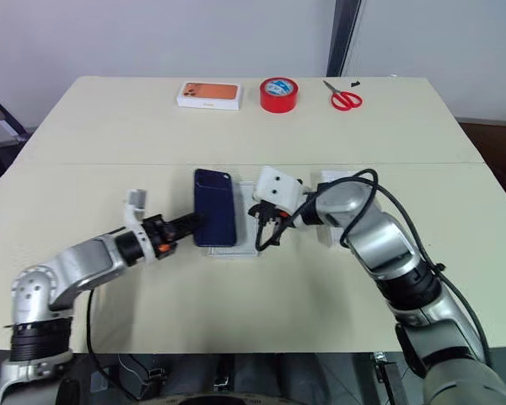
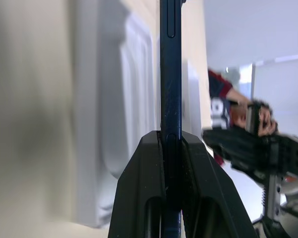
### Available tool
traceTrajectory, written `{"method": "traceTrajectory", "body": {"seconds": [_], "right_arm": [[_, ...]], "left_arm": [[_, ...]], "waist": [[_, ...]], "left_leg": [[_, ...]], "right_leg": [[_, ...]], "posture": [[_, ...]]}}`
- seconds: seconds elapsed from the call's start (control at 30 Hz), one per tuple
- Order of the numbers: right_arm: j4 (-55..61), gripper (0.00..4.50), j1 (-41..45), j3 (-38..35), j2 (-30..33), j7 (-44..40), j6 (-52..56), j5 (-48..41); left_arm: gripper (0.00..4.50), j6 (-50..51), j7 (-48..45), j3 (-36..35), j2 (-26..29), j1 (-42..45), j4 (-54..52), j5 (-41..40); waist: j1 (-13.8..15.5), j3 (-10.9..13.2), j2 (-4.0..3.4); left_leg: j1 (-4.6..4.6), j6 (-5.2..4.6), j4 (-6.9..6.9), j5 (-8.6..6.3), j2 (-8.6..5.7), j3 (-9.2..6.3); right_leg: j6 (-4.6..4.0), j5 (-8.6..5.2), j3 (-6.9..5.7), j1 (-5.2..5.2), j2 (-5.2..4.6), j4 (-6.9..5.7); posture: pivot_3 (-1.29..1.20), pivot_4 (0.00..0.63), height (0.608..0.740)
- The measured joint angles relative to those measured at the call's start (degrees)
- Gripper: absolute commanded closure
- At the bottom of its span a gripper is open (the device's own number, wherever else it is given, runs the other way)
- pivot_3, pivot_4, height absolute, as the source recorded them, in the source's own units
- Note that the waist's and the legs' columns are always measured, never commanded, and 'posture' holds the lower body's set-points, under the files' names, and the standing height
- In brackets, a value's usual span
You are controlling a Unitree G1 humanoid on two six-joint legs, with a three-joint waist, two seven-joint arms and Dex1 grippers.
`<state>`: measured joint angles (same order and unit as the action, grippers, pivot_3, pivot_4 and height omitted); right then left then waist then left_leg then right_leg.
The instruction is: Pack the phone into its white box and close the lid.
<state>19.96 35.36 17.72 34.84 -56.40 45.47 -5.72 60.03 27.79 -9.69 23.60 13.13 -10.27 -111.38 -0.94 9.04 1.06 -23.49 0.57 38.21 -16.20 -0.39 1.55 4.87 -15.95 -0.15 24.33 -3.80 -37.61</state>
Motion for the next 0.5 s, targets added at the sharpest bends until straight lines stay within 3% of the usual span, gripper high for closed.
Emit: {"method": "traceTrajectory", "body": {"seconds": [0.27, 0.5], "right_arm": [[0.1, 4.5, 0.0, 0.0, 0.0, 1.9, 0.2, -0.7], [0.2, 4.5, 0.0, 0.0, 0.0, 2.7, 0.6, -1.8]], "left_arm": [[4.44, -4.9, 3.4, 6.2, -1.3, 3.4, 2.8, 0.0], [1.33, -6.9, 3.8, 8.2, -1.4, 3.6, 3.2, -0.1]], "waist": [[0.3, 0.0, 0.0], [0.3, 0.0, 0.01]], "left_leg": [[0.0, 0.02, 0.05, 0.02, 0.03, 0.01], [0.0, 0.01, 0.05, 0.02, 0.03, 0.01]], "right_leg": [[0.0, 0.0, -0.01, -0.07, 0.07, 0.04], [0.0, 0.0, -0.01, -0.08, 0.09, 0.04]], "posture": [[0.0, 0.15, 0.725], [0.0, 0.15, 0.725]]}}
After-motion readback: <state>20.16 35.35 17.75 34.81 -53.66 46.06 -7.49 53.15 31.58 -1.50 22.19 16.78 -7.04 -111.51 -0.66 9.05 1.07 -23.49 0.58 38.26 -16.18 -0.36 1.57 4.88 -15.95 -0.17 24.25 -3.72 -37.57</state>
